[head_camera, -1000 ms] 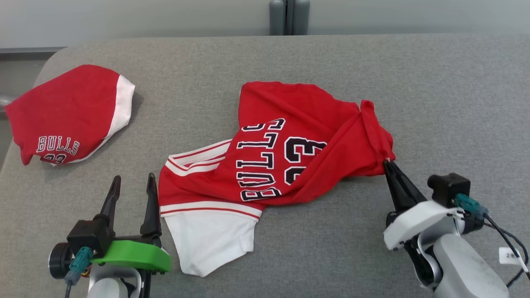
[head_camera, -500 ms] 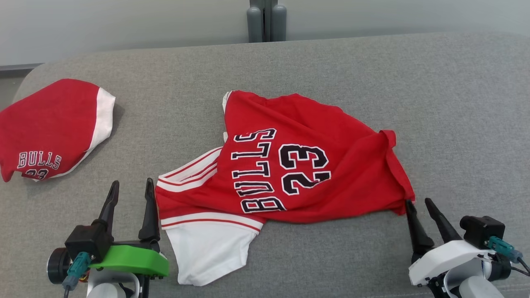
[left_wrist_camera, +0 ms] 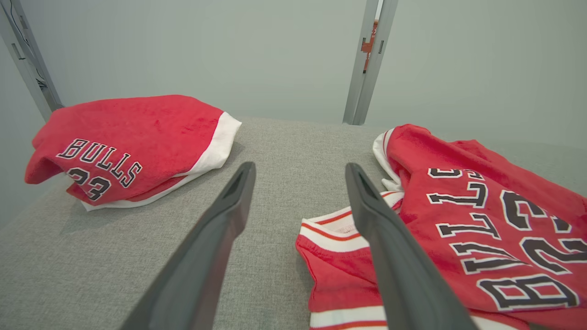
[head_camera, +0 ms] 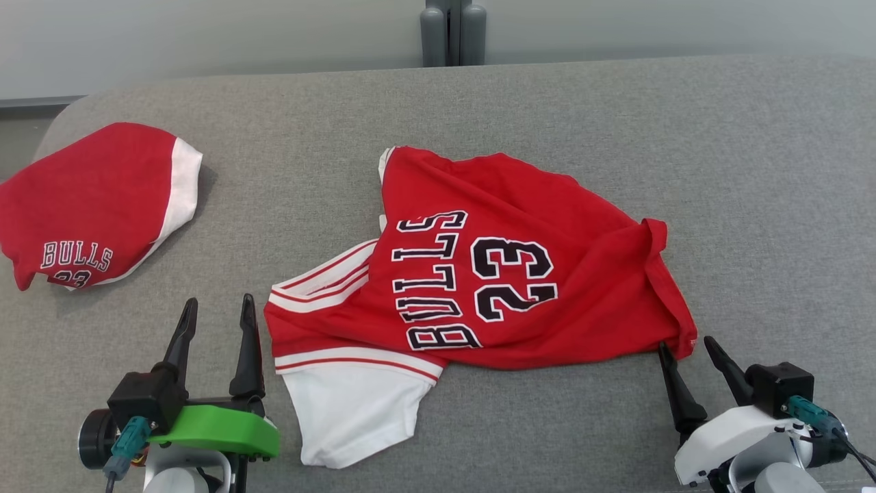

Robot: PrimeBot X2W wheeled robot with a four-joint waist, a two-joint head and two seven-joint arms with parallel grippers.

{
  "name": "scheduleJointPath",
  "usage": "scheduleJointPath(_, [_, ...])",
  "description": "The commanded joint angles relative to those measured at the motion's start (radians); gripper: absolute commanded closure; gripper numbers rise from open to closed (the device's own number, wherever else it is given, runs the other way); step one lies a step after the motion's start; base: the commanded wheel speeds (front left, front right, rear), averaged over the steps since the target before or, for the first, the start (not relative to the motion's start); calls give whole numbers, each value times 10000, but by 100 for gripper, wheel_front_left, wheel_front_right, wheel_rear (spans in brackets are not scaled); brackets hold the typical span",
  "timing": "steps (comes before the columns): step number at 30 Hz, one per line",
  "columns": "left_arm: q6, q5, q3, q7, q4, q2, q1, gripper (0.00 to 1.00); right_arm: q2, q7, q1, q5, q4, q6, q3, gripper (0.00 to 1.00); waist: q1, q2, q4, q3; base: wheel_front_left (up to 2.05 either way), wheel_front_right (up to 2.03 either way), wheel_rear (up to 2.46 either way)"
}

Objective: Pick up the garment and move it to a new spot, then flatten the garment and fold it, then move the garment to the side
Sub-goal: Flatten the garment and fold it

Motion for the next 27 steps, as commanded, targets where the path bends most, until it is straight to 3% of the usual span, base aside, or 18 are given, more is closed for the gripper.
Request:
scheduleJointPath(1, [56, -109, 10, -32, -16, 12, -45, 0, -58, -30, -165, -220, 77, -16, -3, 0, 0, 0, 34, 36, 0, 0, 0])
scheduleJointPath(4, [54, -116, 10, -32, -28, 12, -80, 0, 54, -30, -219, -557, 195, -16, -88, 0, 0, 0, 67, 79, 0, 0, 0])
scheduleJointPath(5, [57, -119, 13, -32, -32, 12, -89, 0, 73, -30, -215, -683, 288, -16, -137, 19, 0, 0, 75, 92, 0, 0, 0])
scheduleJointPath(8, [62, -118, 21, -32, -40, 12, -104, 0, 73, -31, -323, -1008, 567, -16, -266, 100, 0, 0, 78, 134, 0, 0, 0])
scheduleJointPath(18, [32, 12, 25, -32, 38, 12, -57, 0, 277, -31, -337, -1308, 417, -16, -540, 100, 0, 0, -102, 58, 0, 0, 0])
scheduleJointPath(23, [7, 22, 10, -32, 77, 12, 21, 0, 143, -31, 115, -646, -611, -16, 98, 100, 0, 0, -298, -72, 0, 0, 0])
scheduleJointPath(27, [-5, 34, 35, -32, 88, 12, 130, 0, -410, -30, 643, 304, -1527, -14, 1061, 100, 0, 0, -453, -145, 0, 0, 0])
